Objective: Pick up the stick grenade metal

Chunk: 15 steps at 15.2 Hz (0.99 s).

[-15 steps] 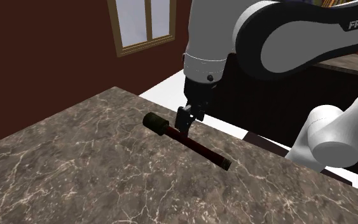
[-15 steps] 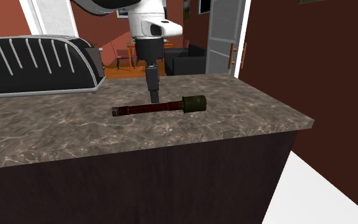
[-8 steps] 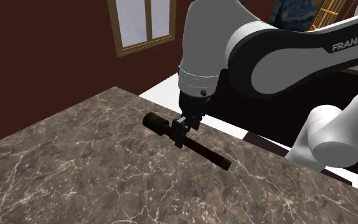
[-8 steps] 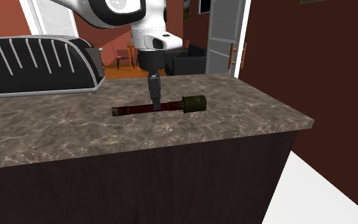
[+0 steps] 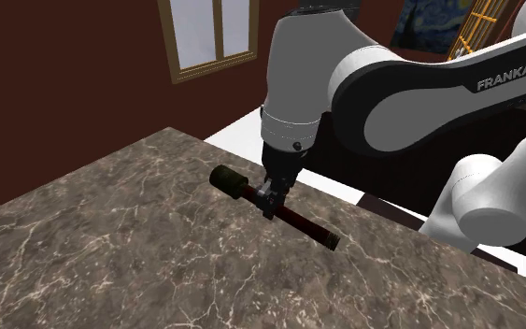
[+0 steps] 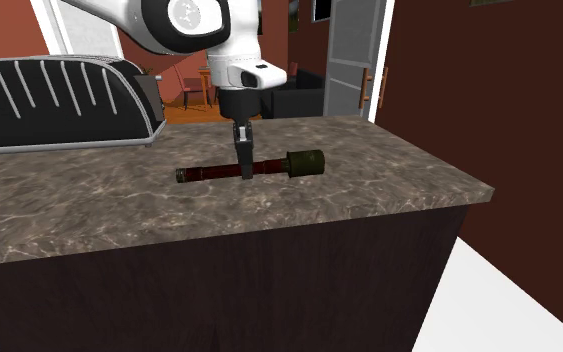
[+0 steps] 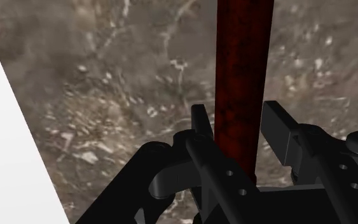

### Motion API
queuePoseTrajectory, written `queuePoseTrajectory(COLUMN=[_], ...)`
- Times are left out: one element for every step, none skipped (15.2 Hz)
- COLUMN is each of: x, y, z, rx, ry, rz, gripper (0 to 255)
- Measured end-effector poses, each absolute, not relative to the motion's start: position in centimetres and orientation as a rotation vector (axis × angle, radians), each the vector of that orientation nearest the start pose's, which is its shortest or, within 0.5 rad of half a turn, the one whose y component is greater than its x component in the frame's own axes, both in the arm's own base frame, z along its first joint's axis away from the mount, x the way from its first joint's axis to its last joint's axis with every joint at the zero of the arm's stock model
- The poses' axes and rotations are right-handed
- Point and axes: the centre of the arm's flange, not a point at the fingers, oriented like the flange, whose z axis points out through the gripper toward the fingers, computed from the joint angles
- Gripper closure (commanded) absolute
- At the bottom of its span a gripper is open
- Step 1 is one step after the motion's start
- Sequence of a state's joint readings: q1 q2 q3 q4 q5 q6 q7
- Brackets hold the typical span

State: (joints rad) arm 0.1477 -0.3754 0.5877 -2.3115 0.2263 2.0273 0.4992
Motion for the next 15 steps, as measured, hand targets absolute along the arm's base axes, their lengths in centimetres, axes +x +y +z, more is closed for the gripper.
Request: queuePoseTrajectory(x=[32.1, 32.1, 32.1, 32.1, 32.1, 32.1, 32.1, 32.1, 32.1, 32.1, 32.1, 32.1, 32.1, 32.1, 32.1], y=[32.6, 32.6, 32.6, 32.6, 32.6, 32.6, 32.6, 32.7, 32.6, 32.6, 32.6, 32.6, 32.6, 32.6, 32.5], z=[46.8, 46.8, 46.8, 46.8, 46.8, 47.0, 47.4, 47.9, 48.4, 48.9, 49.4, 50.0, 50.5, 51.1, 51.6], rx=[-3.112, -3.112, -3.112, -3.112, -3.112, -3.113, -3.113, -3.113, -3.113, -3.113, -3.113, -3.113, -3.113, -3.113, -3.113], ry=[-0.173, -0.173, -0.173, -0.173, -0.173, -0.173, -0.173, -0.172, -0.172, -0.172, -0.173, -0.172, -0.172, -0.172, -0.172], rz=[-0.054, -0.054, -0.054, -0.054, -0.054, -0.053, -0.053, -0.053, -0.053, -0.053, -0.053, -0.053, -0.053, -0.053, -0.053], gripper=[255, 255, 255, 255, 255, 255, 255, 255, 255, 255, 255, 255, 255, 255, 255])
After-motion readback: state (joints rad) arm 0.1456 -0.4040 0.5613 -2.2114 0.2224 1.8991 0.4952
